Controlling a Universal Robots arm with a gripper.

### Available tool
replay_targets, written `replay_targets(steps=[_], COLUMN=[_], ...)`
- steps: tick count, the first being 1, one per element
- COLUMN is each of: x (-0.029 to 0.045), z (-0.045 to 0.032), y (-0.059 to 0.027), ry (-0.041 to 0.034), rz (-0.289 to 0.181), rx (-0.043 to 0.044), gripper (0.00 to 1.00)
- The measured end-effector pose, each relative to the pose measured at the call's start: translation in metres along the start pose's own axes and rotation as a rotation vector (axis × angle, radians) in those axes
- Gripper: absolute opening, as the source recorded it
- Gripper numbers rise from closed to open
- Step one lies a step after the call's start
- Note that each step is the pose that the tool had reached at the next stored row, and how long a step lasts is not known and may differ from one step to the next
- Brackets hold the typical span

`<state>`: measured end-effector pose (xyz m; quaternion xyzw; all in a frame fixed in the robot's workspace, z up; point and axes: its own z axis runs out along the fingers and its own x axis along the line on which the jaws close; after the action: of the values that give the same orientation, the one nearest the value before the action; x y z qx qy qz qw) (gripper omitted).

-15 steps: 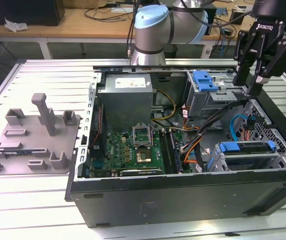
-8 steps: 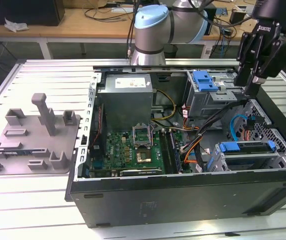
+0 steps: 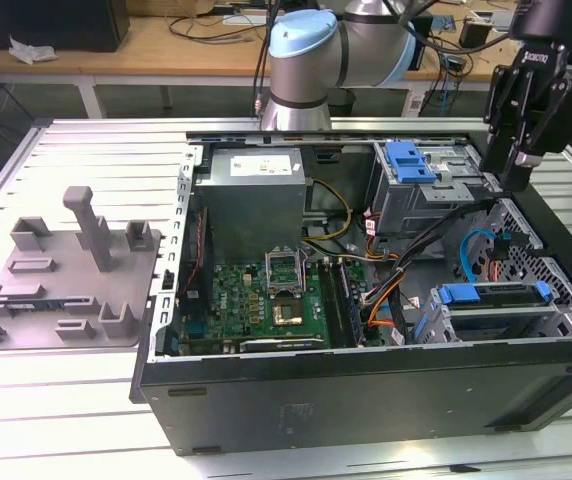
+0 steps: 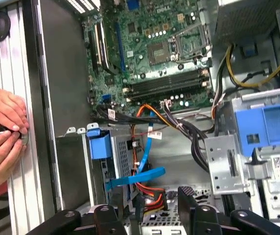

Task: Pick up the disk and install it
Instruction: 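Insert the first disk wire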

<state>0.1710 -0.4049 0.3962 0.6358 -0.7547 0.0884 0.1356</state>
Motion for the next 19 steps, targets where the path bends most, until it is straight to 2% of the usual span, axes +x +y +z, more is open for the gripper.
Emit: replay_targets(steps=[4,8,10,14,17,19], x=[-0.0017,-0.0052,-0.0069,-0.0091,-0.0081,-0.0066], z=[0.0008,0.0040,0.0066,0.0118,0.0160,0.0181], y=[-0.0073,-0.0203,-0.0248,-0.0294,-0.0305,-0.0309], ry=[0.0092,0.0164,0.0170,0.0170,0.0186,0.0257], rz=[0.005,0.009,0.011,0.016,0.019,0.021], rx=[0.0070,0.0082,0.0077,0.0060,0.0022,0.0015], gripper=[0.56,0.56,0.56,0.56,0.56,0.56])
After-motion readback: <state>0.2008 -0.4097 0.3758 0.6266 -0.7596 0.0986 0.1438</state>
